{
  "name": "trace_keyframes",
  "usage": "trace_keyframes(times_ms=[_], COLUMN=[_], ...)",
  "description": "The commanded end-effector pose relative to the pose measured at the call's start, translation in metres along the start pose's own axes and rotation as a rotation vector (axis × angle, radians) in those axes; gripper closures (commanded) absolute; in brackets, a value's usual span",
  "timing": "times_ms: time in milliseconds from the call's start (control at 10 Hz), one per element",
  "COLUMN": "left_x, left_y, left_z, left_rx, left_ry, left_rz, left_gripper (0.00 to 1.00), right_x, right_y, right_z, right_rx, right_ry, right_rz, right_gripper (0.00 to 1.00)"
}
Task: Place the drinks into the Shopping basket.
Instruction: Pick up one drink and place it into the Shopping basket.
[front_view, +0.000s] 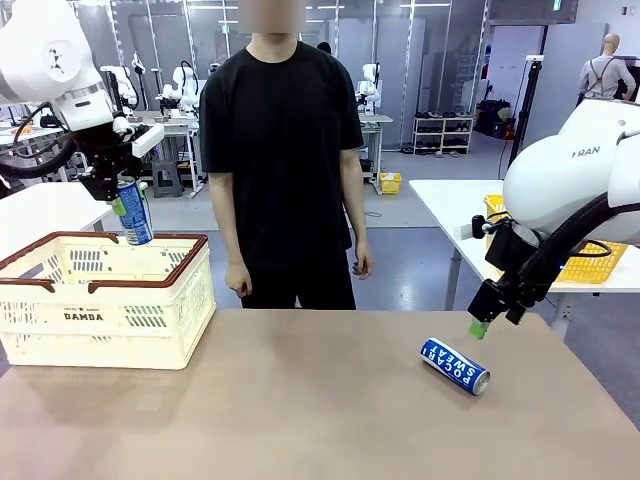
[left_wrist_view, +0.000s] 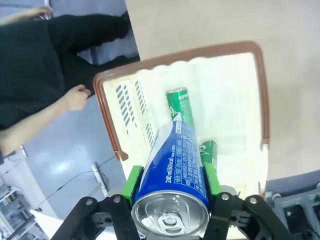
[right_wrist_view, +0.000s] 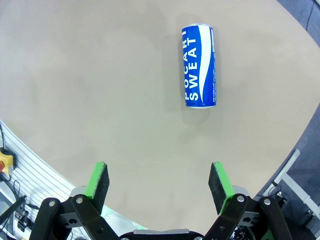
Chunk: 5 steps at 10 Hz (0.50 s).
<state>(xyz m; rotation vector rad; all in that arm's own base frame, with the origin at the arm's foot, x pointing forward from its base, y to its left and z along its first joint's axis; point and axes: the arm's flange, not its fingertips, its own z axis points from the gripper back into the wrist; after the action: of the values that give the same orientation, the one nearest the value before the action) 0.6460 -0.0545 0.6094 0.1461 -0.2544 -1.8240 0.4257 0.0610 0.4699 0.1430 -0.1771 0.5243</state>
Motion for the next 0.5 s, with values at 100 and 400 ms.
trace_keyframes(times_ms=[100,400], left_x=[-0.018,-0.048], left_y=[0.011,-0.001], left_z=[-0.016,-0.041], left_rx=[-0.051,-0.102], left_ry=[-0.023,0.003], left_rz=[0.019,0.043], left_gripper=[0.42,0.42], right_x=[-0.001,-0.001], right_y=[-0.002,-0.002], right_z=[0.001,0.001], right_rx=[-0.005,-0.005], right_ry=[0.007,0.007], right_rz=[0.008,0.008], right_gripper=[0.00,0.00])
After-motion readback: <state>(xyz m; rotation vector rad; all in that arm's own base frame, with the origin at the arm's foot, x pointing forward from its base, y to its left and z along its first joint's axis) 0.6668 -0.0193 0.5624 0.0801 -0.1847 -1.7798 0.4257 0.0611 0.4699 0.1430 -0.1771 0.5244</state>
